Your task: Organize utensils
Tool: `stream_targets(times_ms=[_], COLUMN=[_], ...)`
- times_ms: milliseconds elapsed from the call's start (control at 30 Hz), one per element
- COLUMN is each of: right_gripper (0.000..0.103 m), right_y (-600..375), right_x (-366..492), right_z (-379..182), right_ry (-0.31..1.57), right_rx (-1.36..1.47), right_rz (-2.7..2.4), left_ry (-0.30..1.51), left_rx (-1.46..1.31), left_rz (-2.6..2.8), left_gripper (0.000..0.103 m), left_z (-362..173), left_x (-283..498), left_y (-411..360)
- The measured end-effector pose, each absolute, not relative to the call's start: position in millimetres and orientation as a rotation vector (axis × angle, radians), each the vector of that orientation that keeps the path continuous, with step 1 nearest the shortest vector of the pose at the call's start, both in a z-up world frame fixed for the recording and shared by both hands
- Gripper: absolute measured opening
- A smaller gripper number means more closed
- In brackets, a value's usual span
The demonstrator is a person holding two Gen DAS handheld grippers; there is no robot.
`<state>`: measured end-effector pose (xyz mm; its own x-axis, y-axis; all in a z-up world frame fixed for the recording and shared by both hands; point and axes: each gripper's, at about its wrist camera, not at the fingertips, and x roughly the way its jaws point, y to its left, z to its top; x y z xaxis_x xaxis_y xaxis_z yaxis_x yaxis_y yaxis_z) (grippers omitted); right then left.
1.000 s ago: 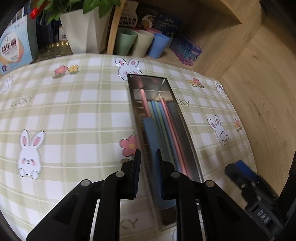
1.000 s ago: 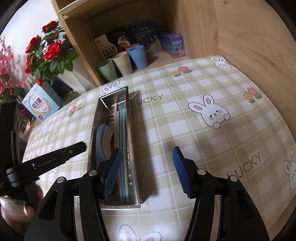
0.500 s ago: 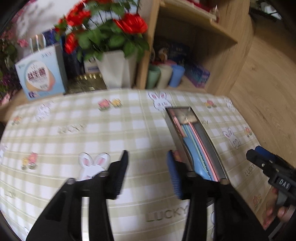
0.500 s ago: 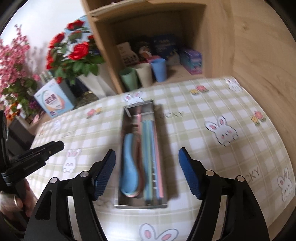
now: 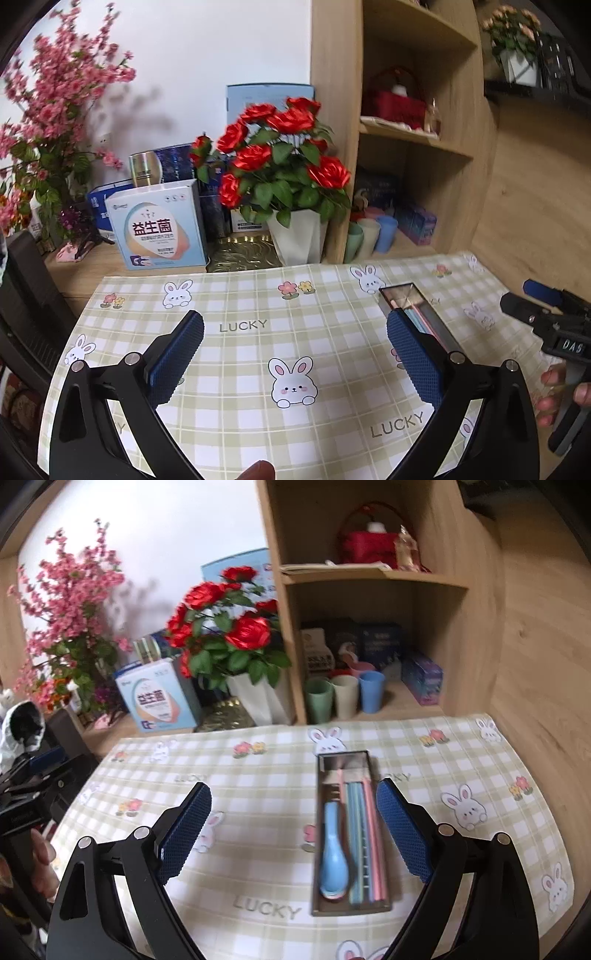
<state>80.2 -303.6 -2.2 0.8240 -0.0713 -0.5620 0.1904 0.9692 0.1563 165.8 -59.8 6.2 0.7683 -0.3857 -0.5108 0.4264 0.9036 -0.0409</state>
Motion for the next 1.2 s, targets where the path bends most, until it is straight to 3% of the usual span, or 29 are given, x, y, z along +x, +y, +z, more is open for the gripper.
stream_targets(times_ms=[1200], right_gripper=[0.088], right_y=[-256], right_x=[43], right_z=[22], right_ry=[0.518], right_rx=[0.159], right_rz=[-0.104], left_ry=[0.481], left_rx=[0.091], left_rz=[-0.351], left_gripper=[0.097], left_z=[23], left_x=[113], left_y=[-1])
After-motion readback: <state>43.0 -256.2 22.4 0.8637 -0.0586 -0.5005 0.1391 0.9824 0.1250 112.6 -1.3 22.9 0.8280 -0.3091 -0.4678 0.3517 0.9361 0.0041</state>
